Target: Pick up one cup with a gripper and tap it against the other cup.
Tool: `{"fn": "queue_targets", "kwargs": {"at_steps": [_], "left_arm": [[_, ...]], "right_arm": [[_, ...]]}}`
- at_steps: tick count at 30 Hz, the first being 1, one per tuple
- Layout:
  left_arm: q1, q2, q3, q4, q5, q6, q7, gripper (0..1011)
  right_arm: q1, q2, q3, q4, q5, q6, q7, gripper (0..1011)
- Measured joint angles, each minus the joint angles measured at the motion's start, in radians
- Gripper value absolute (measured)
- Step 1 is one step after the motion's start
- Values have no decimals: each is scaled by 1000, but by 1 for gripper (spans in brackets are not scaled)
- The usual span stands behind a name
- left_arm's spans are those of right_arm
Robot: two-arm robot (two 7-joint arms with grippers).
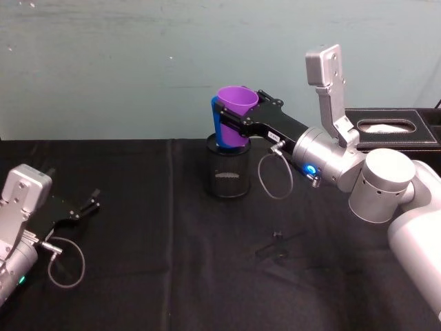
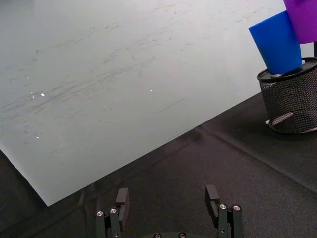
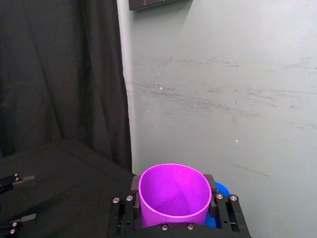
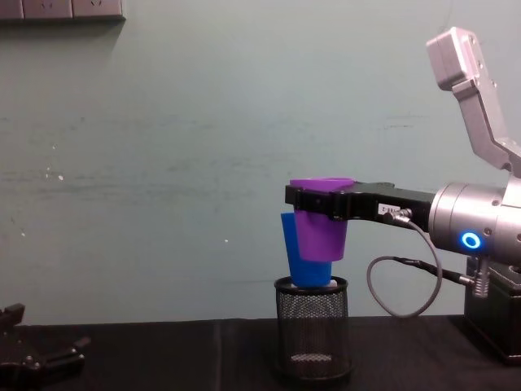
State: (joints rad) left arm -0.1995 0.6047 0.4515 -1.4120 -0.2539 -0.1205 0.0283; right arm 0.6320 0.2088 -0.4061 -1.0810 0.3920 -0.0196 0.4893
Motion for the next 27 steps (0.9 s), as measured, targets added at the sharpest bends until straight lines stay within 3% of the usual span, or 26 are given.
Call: {"fn": "queue_targets", "kwargs": {"at_steps": [27], "left_arm": [[0, 0, 0, 0, 0, 0, 0, 1000]], "right_arm": [[0, 0, 0, 0, 0, 0, 0, 739]]}}
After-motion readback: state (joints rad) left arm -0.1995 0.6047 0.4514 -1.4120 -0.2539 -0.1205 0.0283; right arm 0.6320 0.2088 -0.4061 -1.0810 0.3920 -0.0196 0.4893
